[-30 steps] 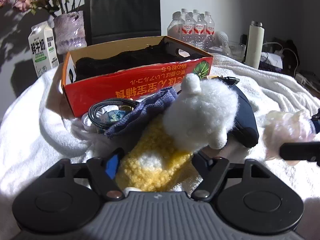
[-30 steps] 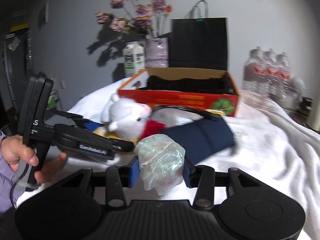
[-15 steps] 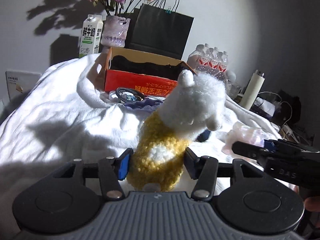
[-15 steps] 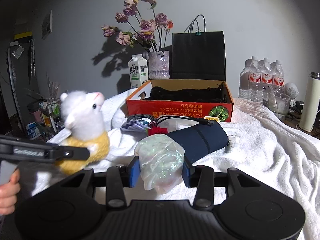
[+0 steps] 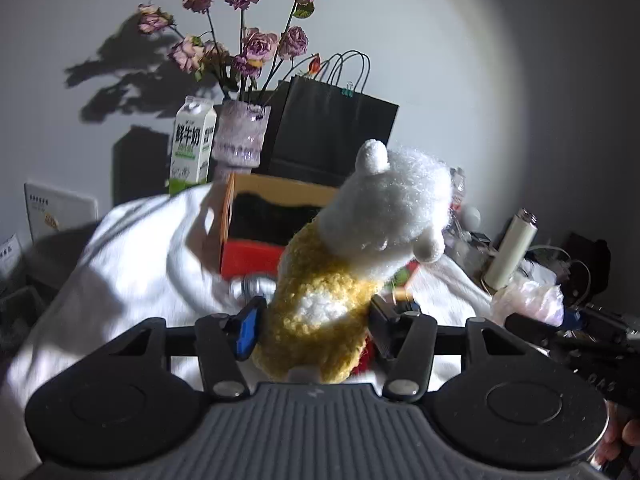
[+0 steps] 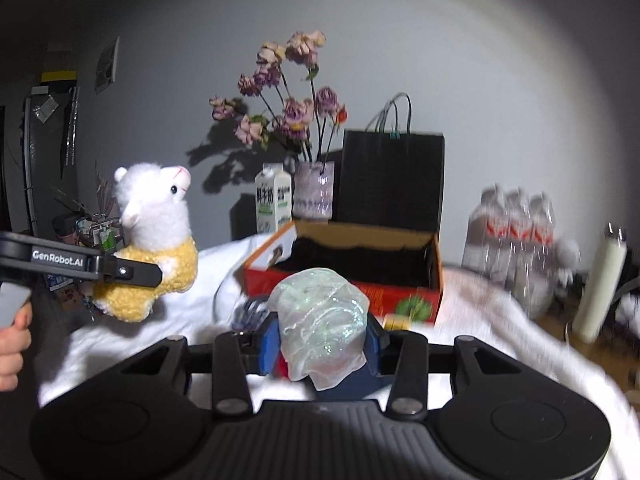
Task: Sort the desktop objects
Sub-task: 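Lower the alpaca and bag into the red box and open both tools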
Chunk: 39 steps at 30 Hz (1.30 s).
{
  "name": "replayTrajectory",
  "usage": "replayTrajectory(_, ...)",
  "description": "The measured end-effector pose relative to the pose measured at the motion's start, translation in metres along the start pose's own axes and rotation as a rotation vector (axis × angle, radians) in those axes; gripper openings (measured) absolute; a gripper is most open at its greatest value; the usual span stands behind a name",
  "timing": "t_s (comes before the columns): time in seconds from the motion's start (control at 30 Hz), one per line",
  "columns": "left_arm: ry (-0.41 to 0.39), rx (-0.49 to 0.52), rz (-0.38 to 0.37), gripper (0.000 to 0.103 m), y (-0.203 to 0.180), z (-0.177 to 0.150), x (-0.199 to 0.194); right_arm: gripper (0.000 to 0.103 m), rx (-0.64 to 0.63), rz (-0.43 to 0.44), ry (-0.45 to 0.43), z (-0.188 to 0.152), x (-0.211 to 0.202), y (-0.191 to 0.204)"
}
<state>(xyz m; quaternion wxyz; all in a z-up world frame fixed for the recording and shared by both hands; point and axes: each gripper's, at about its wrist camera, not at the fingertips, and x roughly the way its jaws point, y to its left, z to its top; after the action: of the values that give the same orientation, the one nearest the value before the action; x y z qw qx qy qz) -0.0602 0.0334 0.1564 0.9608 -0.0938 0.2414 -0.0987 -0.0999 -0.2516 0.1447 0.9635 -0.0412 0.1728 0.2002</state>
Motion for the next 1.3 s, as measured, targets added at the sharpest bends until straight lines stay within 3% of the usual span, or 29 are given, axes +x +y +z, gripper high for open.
replayTrajectory(0.1, -0.007, 0.091, 0.022, 0.057, 0.002, 0.035, 0.042, 0.041, -0.036, 0.001, 0.0, 0.04, 0.038, -0.019)
replayTrajectory(0.2, -0.002, 0.148, 0.093, 0.057, 0.006, 0.061, 0.103, 0.041, -0.024, 0.003, 0.038, 0.078, 0.096, -0.041)
replayTrajectory(0.33, 0.064, 0.114, 0.152, 0.056, 0.015, 0.093, 0.191, 0.041, -0.02, -0.044, 0.135, 0.108, 0.193, -0.061)
replayTrajectory(0.53, 0.121, 0.051, 0.205, 0.049, 0.033, 0.127, 0.293, 0.041, 0.076, -0.083, 0.295, 0.12, 0.331, -0.106)
replayTrajectory(0.7, 0.153, 0.077, 0.267, 0.047, 0.039, 0.132, 0.348, 0.041, 0.114, -0.12, 0.382, 0.106, 0.406, -0.127)
replayTrajectory(0.87, 0.218, 0.129, 0.252, 0.051, 0.042, 0.128, 0.384, 0.041, 0.111, -0.143, 0.458, 0.087, 0.454, -0.129)
replayTrajectory(1.03, 0.234, 0.12, 0.22, 0.08, 0.041, 0.125, 0.39, 0.059, 0.086, -0.164, 0.511, 0.078, 0.473, -0.126)
replayTrajectory(1.17, 0.205, 0.108, 0.175, 0.089, 0.035, 0.139, 0.364, 0.085, 0.095, -0.149, 0.493, 0.094, 0.454, -0.124)
replayTrajectory(1.3, 0.176, 0.114, 0.18, 0.101, 0.026, 0.157, 0.33, 0.089, 0.11, -0.138, 0.446, 0.118, 0.415, -0.124)
